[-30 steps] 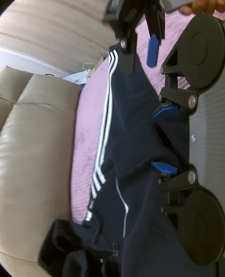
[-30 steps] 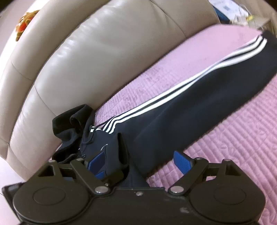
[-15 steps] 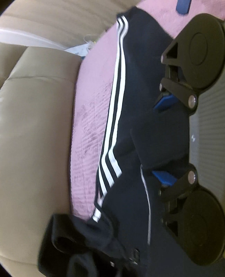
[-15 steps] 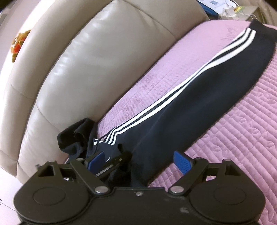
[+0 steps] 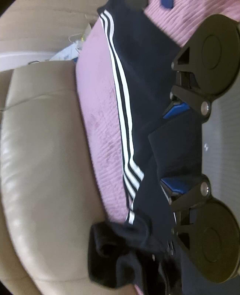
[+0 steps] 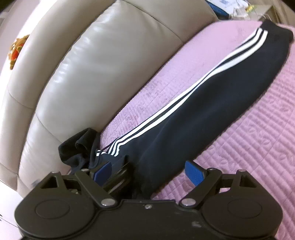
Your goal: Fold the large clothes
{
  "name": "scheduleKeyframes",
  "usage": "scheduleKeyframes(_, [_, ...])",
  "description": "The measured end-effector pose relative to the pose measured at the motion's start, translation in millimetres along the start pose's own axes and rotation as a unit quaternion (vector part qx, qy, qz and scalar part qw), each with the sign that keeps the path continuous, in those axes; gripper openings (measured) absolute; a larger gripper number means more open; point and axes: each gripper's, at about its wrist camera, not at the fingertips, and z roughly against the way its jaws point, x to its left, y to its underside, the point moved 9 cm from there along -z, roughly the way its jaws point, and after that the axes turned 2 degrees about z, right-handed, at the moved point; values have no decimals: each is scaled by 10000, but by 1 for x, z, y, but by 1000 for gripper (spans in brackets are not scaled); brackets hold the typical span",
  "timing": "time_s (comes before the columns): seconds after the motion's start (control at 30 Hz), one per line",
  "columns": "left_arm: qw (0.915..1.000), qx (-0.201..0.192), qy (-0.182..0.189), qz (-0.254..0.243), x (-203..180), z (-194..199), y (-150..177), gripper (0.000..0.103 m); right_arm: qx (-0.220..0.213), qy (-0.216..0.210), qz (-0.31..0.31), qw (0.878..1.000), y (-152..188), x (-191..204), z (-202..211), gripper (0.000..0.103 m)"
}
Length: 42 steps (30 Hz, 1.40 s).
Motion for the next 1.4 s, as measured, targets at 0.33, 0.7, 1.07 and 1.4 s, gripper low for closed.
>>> scheduleKeyframes(0.33, [9605,962,-716,2513,143,26,60,73,177,-95,310,9993,11,21,-3,102])
scheduleKeyframes(0.7, [9179,385,2725,2859,30,48,13,74,197,-97,72,9997,8,8,-5,102])
scheduleKeyframes(1.07, [9742,742,468,2078,62,-4,27,80,209,-224,-99,9995,4,4,-1,102])
scheduleKeyframes(1.4, [9795,1021,361,1699,63,20,30,77,878,719,-30,9935,34,-25,-32,102])
